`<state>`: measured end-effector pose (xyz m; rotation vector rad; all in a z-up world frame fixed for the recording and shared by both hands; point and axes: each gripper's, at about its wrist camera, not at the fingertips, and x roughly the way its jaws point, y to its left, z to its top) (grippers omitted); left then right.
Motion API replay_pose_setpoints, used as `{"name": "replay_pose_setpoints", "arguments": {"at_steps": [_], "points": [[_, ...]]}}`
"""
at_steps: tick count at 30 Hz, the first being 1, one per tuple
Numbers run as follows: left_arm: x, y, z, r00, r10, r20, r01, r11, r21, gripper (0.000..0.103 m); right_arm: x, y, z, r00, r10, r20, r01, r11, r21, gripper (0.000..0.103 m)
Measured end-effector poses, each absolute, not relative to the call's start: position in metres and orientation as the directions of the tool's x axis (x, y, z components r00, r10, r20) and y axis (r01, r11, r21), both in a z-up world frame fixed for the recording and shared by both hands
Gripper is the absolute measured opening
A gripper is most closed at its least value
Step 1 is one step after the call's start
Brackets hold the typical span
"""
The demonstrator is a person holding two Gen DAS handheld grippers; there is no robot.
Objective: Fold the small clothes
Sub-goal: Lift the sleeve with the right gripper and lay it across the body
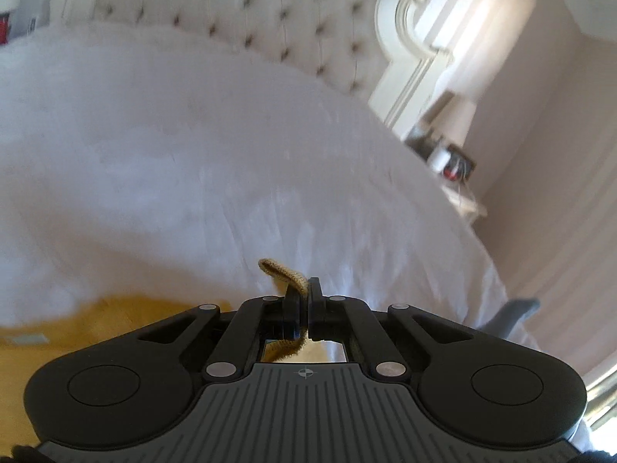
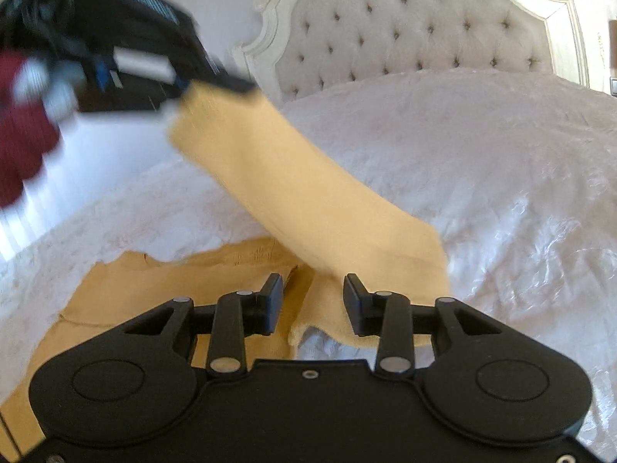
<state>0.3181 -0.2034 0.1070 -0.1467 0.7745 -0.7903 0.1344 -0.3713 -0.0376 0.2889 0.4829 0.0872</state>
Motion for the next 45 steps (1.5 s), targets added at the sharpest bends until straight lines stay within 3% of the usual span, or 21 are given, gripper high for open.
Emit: {"name": "replay_pose_setpoints", "arguments": {"at_steps": [6, 15, 19, 30, 37, 45], "points": [[0.321, -0.155, 0.161, 0.515, -0.676, -0.528, 0.561, 0.731, -0.389, 0.003, 0.145, -0.364, -0.051, 0.846, 0.192, -0.497, -0.031, 0.949, 0.314, 0.047], [0.329, -0.134, 0.174, 0.544, -0.664, -0.514, 0.523, 0.747, -0.410, 0.003, 0.153, -0.335, -0.056, 0.818, 0.289, -0.498, -0.116, 0.930, 0.348, 0.047], [0.328, -0.163, 0.182, 0.494, -0.719, -0.488, 0.561, 0.693, -0.454, 0.003, 0.164, -0.321, -0.060, 0.817, 0.300, -0.493, -0.127, 0.927, 0.354, 0.047], [0.279, -0.292, 0.234, 0.304, -0.866, -0.397, 0.771, 0.468, -0.433, 0.003, 0.169, -0.300, -0.055, 0.810, 0.320, -0.492, -0.158, 0.926, 0.343, 0.047], [0.261, -0.311, 0.215, 0.292, -0.846, -0.447, 0.803, 0.471, -0.365, 0.003, 0.201, -0.328, -0.077, 0.797, 0.209, -0.567, 0.010, 0.933, 0.359, 0.041], [0.274, -0.310, 0.204, 0.306, -0.816, -0.491, 0.791, 0.505, -0.345, 0.003, 0.216, -0.326, -0.084, 0.778, 0.237, -0.581, 0.002, 0.925, 0.380, 0.041]]}}
